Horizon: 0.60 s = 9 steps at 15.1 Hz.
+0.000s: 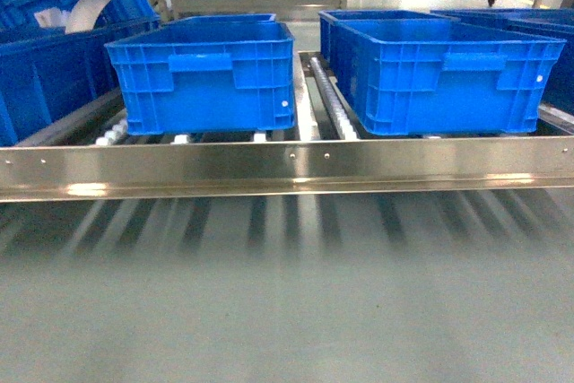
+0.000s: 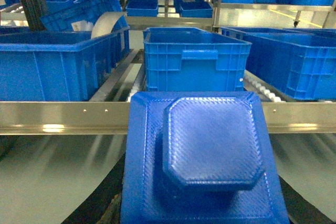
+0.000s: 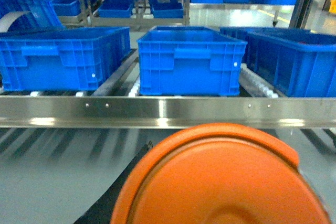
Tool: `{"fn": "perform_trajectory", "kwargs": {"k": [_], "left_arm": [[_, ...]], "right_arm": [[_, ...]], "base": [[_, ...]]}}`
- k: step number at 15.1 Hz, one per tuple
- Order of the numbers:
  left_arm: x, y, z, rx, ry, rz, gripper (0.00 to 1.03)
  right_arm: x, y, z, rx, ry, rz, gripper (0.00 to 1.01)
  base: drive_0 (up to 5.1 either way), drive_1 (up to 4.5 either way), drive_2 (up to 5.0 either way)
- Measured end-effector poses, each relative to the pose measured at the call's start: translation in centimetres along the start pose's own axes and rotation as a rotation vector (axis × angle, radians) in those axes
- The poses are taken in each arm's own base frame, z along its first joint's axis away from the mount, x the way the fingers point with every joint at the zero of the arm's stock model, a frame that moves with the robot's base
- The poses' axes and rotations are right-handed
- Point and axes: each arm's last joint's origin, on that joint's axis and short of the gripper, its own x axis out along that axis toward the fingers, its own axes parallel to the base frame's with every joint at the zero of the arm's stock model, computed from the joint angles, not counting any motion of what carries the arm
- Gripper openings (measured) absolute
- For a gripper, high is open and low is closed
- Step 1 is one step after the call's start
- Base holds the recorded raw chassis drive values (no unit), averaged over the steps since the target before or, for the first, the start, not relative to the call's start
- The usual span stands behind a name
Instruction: Sort blue parts and orange caps into right shelf containers
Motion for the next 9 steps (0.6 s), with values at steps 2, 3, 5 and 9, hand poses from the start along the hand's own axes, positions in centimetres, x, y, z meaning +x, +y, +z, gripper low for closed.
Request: {"fn": "perform_trajectory", "kwargs": {"k": [2,3,5,9], "left_arm": [[0.0,0.0,0.01,0.0,-0.001,0.001,0.43],[0.0,0.0,0.01,0.0,-0.001,0.0,0.43],[0.0,0.0,0.01,0.0,-0.001,0.0,0.43],[0.0,0.0,0.01,0.0,-0.001,0.0,0.43]], "right_arm": [[0.0,0.0,0.0,0.0,0.0,0.0,0.44],[0.0,0.0,0.0,0.0,0.0,0.0,0.44],[0.0,0.0,0.0,0.0,0.0,0.0,0.44],[0.0,0.0,0.0,0.0,0.0,0.0,0.44]], "base": [[0.0,0.0,0.0],[0.0,0.0,0.0],[0.0,0.0,0.0],[0.0,0.0,0.0]]}}
